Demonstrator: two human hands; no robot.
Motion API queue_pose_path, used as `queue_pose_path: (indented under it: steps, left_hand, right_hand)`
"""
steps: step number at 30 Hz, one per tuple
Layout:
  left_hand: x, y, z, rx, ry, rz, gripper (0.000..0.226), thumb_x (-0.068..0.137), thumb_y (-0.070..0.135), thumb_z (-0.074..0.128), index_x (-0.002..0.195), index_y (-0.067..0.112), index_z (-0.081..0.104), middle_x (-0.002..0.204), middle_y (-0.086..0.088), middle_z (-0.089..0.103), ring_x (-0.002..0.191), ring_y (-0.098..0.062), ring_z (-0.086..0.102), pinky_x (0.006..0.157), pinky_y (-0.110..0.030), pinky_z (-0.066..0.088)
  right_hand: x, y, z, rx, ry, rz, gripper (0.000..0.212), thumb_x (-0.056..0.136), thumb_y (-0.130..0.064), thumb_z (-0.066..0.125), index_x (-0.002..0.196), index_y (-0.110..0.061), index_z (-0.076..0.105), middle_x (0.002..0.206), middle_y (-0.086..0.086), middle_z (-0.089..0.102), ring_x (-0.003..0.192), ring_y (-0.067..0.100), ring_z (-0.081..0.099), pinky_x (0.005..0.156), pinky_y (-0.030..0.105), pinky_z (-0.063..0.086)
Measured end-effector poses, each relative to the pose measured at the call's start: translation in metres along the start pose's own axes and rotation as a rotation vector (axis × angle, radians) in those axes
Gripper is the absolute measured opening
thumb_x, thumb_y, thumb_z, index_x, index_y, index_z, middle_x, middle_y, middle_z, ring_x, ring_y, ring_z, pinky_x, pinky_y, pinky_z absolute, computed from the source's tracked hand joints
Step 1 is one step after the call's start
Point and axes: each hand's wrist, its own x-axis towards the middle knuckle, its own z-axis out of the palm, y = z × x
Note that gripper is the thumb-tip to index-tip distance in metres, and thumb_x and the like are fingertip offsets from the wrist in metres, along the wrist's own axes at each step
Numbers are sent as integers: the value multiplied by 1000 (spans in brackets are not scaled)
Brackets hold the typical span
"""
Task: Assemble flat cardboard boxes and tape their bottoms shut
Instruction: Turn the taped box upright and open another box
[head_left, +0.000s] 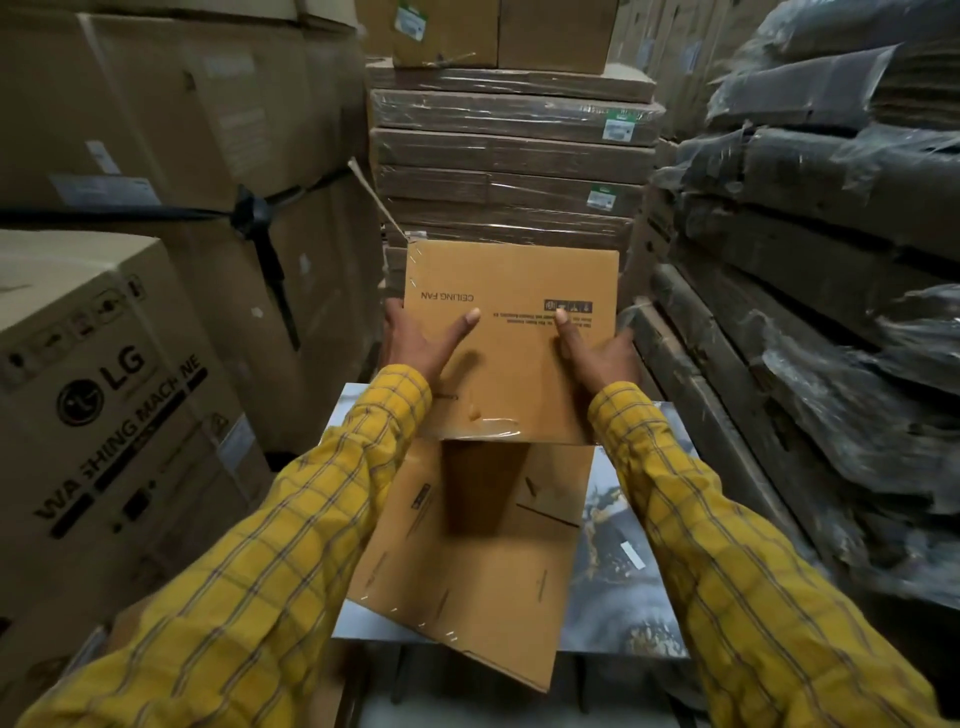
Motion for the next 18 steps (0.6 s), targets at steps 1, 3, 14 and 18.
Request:
queue_pose_path:
  steps: [1, 3, 14, 18]
  left_hand:
    - [-3, 7, 1, -22, 17, -52, 112, 57, 79, 76, 136, 13, 31, 139, -10, 47, 128, -31, 49, 109, -40, 41]
    - [-5, 14, 6, -64, 47, -171, 127, 60, 83, 70, 147, 6, 19, 148, -15, 41, 135, -37, 43, 115, -45, 35]
    - [-56, -27, 28, -47, 114, -610, 130, 62, 92, 56, 150, 7, 14, 152, -17, 26, 142, -39, 25, 116, -51, 23]
    - [-88, -79, 34, -44, 131, -607, 133, 62, 90, 59, 152, 4, 12, 152, -21, 32, 141, -42, 29, 117, -55, 25]
  right_hand:
    - [-1, -2, -1, -2, 2, 28, 111, 63, -90, 61, 139, -12, 42, 141, 12, 57, 129, 34, 55, 106, 40, 42]
    - [-5, -5, -3, 1, 6, 81, 128, 57, -98, 55, 147, -9, 36, 148, 15, 51, 134, 36, 50, 111, 44, 38]
    - [-43, 37, 8, 53, -84, 361, 137, 55, -103, 46, 150, -4, 38, 149, 18, 48, 133, 38, 49, 112, 45, 40]
    - [-75, 87, 18, 3, -146, 346, 120, 73, -89, 53, 153, -3, 29, 150, 20, 45, 136, 39, 45, 110, 46, 37]
